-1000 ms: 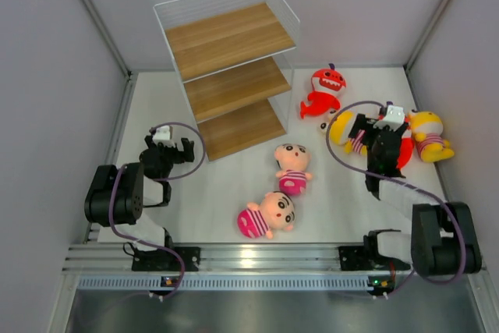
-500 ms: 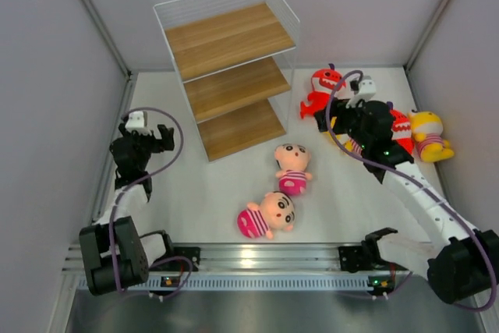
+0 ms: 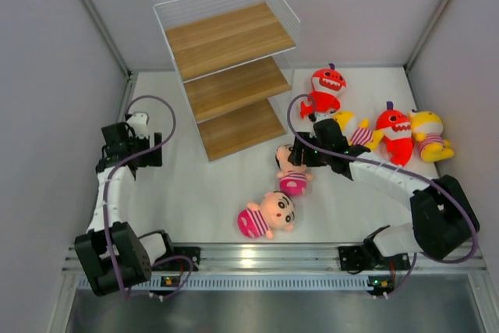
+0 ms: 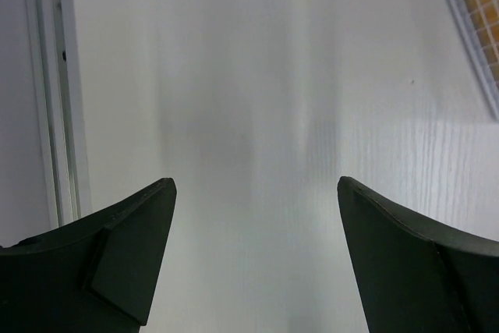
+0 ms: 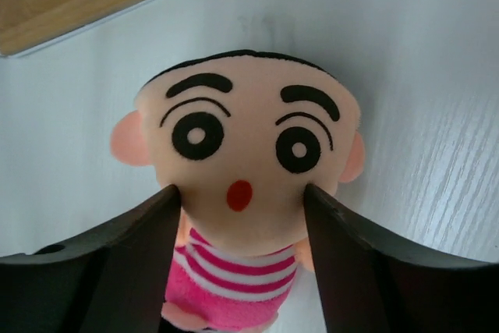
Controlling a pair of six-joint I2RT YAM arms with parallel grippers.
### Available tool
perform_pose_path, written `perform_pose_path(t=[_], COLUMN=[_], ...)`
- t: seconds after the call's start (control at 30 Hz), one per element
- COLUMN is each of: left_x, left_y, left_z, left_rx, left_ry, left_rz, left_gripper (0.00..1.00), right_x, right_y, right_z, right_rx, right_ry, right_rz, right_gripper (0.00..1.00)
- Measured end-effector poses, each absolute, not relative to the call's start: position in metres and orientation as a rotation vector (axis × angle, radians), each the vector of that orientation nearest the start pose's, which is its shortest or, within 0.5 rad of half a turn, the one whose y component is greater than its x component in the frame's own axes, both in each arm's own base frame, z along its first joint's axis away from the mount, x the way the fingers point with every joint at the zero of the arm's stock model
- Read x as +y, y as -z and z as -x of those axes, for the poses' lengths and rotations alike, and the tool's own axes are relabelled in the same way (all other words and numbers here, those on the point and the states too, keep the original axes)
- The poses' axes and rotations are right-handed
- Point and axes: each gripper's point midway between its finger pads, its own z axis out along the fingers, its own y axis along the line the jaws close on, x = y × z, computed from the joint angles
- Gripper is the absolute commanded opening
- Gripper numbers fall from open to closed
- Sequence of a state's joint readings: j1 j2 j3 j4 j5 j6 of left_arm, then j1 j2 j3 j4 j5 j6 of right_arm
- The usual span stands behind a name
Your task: Place and organize the stuffed toys onto the shelf
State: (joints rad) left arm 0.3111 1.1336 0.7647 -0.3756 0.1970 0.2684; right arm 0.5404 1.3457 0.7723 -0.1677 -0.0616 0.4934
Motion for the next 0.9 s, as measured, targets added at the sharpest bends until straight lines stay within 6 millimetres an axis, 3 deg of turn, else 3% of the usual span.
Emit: perform_pose_path(t=[0.03, 0.07, 0.13, 0.17, 0.2, 0.33, 0.4, 0.47, 0.5, 0.57, 0.67, 0.73, 0.83, 0.9], left_x=[0.074, 0.074, 0.073, 0.072, 0.071, 0.068, 0.067, 0.065, 0.064, 0.063, 0.06, 0.058, 0.056, 0.055], left_y=[-0.119, -0.116, -0.111, -0.111, -0.112, -0.127, -0.137, -0.145, -0.148, -0.152, -0.151, -0.15, -0.149, -0.149], left_z=[-0.3, -0.295, -0.286, -0.282, -0.279, -0.278, -0.279, -0.28, -0.28, -0.28, -0.277, -0.275, -0.273, -0.271], left_rx=[2.324, 2.353, 2.402, 2.42, 2.437, 2.452, 2.452, 2.446, 2.444, 2.442, 2.453, 2.464, 2.472, 2.478], left_ry=[-0.075, -0.078, -0.072, -0.065, -0.056, -0.034, -0.024, -0.014, -0.009, -0.004, 0.018, 0.036, 0.049, 0.056], left_rz=[-0.052, -0.053, -0.056, -0.058, -0.062, -0.085, -0.095, -0.105, -0.109, -0.113, -0.116, -0.114, -0.111, -0.111], left_gripper=[0.9, 0.9, 0.89, 0.89, 0.88, 0.88, 0.87, 0.86, 0.86, 0.86, 0.86, 0.86, 0.86, 0.86], right_x=[0.21, 0.211, 0.212, 0.213, 0.214, 0.213, 0.208, 0.203, 0.204, 0.209, 0.213, 0.203, 0.186, 0.176], right_y=[-0.088, -0.082, -0.076, -0.076, -0.077, -0.091, -0.11, -0.153, -0.186, -0.257, -0.388, -0.475, -0.575, -0.628], right_z=[-0.291, -0.292, -0.294, -0.295, -0.295, -0.298, -0.297, -0.298, -0.298, -0.296, -0.278, -0.264, -0.248, -0.237], right_rx=[2.4, 2.413, 2.424, 2.424, 2.422, 2.385, 2.338, 2.227, 2.138, 1.946, 1.613, 1.404, 1.171, 1.045], right_ry=[-0.576, -0.57, -0.569, -0.573, -0.575, -0.573, -0.553, -0.529, -0.529, -0.543, -0.587, -0.588, -0.564, -0.547], right_rz=[0.082, 0.077, 0.07, 0.068, 0.067, 0.1, 0.136, 0.197, 0.237, 0.31, 0.383, 0.386, 0.362, 0.346], right_gripper=[0.56, 0.43, 0.25, 0.06, 0.0, 0.0, 0.0, 0.0, 0.0, 0.0, 0.0, 0.0, 0.0, 0.0])
